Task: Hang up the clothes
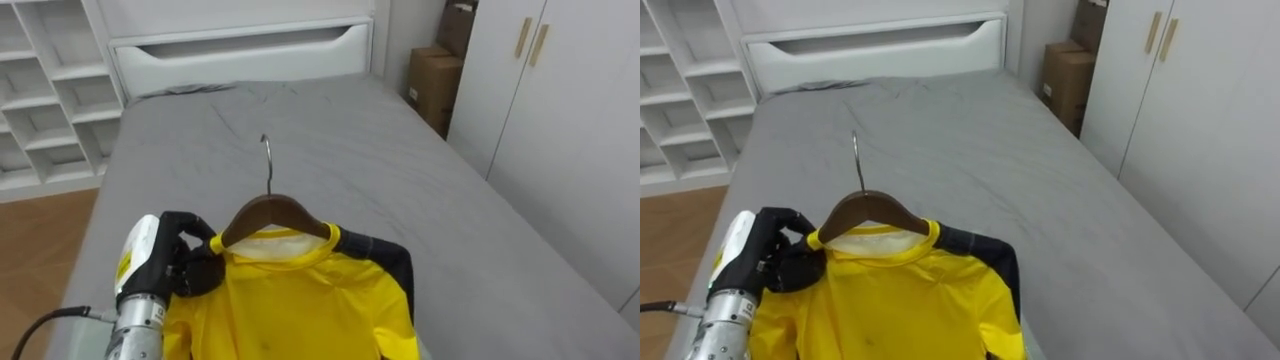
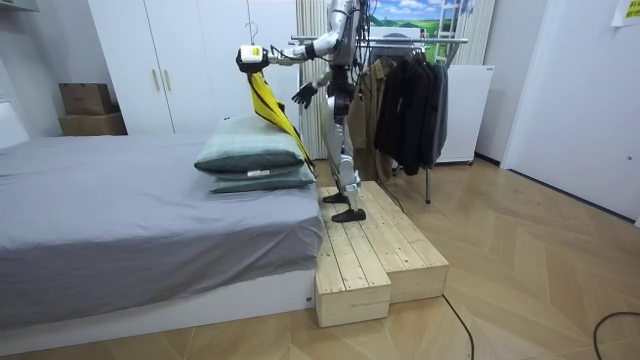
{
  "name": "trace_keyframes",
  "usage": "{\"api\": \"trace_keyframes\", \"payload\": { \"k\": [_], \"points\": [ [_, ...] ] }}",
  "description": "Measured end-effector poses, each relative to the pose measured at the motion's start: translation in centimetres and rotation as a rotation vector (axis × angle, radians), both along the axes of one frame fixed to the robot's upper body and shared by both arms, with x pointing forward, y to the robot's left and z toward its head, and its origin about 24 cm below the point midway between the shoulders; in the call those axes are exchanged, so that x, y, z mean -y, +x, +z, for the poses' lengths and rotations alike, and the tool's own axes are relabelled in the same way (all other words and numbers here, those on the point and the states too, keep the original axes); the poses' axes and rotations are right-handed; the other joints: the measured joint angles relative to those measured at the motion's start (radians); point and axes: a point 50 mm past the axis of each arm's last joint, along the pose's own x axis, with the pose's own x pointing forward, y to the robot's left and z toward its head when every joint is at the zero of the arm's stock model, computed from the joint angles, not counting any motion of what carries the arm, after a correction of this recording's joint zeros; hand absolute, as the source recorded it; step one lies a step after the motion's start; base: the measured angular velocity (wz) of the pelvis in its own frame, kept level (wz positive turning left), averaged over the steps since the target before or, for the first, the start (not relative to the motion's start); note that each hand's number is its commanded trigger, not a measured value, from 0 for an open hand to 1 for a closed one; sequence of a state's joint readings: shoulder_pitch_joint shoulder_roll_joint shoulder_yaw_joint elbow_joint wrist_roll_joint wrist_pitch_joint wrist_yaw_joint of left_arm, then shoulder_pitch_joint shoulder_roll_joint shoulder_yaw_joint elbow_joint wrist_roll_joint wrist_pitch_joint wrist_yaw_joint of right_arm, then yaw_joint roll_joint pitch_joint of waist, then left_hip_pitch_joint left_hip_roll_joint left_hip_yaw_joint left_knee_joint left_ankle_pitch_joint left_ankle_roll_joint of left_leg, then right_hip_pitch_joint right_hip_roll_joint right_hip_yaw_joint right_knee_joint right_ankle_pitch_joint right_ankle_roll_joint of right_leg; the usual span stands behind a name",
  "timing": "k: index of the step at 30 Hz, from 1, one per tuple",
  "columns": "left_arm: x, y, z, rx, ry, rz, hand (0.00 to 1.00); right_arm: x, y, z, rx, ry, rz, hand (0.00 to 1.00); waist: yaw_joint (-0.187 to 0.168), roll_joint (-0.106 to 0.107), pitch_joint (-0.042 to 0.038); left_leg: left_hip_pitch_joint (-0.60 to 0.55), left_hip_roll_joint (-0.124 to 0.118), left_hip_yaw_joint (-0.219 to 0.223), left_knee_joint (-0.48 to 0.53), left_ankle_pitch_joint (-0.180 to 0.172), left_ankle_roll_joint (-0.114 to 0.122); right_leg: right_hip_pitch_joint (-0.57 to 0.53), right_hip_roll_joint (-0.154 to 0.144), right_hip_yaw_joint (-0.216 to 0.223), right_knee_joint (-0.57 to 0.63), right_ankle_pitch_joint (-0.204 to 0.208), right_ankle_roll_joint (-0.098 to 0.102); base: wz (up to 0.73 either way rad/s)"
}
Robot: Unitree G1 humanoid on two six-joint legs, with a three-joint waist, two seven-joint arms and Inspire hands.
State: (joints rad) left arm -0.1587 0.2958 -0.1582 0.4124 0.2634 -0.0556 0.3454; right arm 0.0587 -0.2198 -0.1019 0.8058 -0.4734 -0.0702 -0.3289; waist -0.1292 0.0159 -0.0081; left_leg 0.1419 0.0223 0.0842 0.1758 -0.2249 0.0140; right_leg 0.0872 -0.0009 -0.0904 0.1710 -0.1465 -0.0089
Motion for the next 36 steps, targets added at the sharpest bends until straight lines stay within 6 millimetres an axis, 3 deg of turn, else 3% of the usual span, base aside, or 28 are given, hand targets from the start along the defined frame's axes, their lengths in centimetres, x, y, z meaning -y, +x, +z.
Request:
{"api": "trace_keyframes", "payload": {
  "k": [5,11,21,26,36],
  "points": [
    [0.2,-0.4,-0.6,-0.029,-0.010,-0.006,1.00,-1.6,3.6,3.8,0.199,-0.194,0.171,0.00,0.006,-0.010,-0.0021,0.004,0.001,0.002,0.002,0.000,0.000,0.004,0.001,0.001,0.000,0.000,0.000,-0.02],
    [0.6,-0.1,0.4,0.003,-0.024,-0.030,1.00,-3.4,5.3,6.2,0.327,-0.319,0.292,0.00,0.047,-0.008,-0.0016,0.008,0.002,0.011,0.002,0.000,0.000,0.000,0.003,0.008,0.000,0.001,-0.001,-0.02],
    [0.7,-0.4,0.2,-0.010,-0.027,-0.047,1.00,-6.1,6.5,8.5,0.458,-0.388,0.431,0.00,0.059,-0.001,0.0053,0.018,0.002,0.013,-0.009,0.000,0.000,-0.001,0.003,0.015,0.017,0.001,-0.001,-0.01],
    [1.0,-0.7,1.0,0.025,-0.027,-0.067,1.00,-6.4,7.2,11.0,0.568,-0.415,0.451,0.00,0.074,0.003,0.0087,0.018,0.002,0.021,-0.011,0.000,0.000,-0.003,0.003,0.023,0.016,0.001,-0.001,-0.04],
    [1.3,-0.8,1.4,0.045,-0.031,-0.077,1.00,-7.1,7.4,11.1,0.579,-0.411,0.519,0.00,0.085,0.002,0.0112,0.016,0.002,0.021,-0.012,0.000,0.000,-0.006,0.004,0.022,0.015,0.001,-0.001,0.00]
  ]
}}
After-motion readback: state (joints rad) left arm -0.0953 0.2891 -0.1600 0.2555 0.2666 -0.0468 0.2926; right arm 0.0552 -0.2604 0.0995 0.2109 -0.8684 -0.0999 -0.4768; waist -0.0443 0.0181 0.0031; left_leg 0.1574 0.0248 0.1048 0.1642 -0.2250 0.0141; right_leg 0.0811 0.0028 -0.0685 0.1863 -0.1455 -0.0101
